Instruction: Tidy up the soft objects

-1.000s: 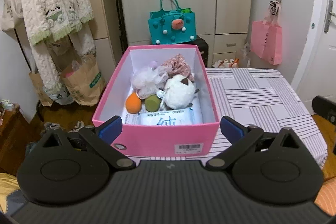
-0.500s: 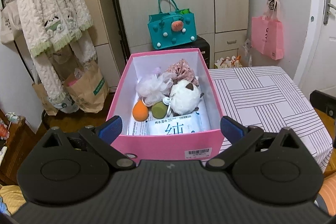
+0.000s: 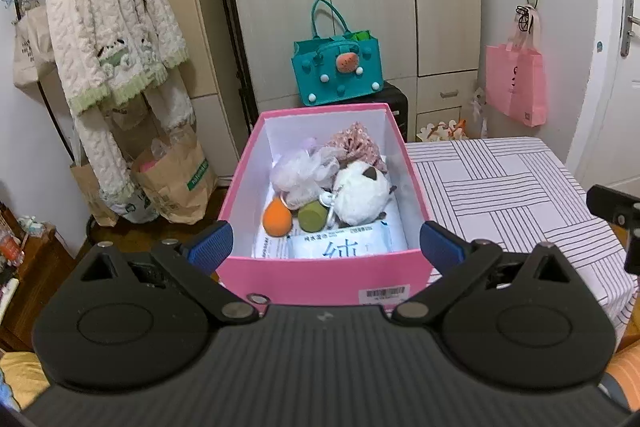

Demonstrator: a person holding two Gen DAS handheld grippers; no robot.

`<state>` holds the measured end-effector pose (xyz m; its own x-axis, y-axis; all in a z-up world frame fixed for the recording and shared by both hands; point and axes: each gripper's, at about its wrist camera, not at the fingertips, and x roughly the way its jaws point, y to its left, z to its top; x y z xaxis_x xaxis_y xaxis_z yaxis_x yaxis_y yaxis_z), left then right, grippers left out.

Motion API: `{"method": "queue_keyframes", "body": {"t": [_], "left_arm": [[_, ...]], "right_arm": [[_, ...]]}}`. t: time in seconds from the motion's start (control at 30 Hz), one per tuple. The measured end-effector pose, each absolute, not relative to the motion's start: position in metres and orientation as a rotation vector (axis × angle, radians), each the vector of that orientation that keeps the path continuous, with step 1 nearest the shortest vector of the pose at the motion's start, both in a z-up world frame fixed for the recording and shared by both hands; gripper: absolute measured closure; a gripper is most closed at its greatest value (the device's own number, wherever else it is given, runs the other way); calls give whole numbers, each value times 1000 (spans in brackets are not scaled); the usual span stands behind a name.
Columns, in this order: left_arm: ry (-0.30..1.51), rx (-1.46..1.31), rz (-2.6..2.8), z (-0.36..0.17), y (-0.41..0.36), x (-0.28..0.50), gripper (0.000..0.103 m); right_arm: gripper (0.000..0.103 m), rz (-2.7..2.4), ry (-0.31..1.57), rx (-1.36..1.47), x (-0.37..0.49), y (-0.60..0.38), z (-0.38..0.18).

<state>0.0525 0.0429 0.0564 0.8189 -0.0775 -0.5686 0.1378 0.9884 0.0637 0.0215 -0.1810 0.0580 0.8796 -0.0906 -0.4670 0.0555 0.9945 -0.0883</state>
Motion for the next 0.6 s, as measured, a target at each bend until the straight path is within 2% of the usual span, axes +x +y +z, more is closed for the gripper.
{"method": "queue_keyframes", "body": {"t": [0.6], "left_arm": [[616, 76, -141, 49, 39, 49, 1]], "right_arm": [[0, -100, 495, -71, 22, -184, 55]]}}
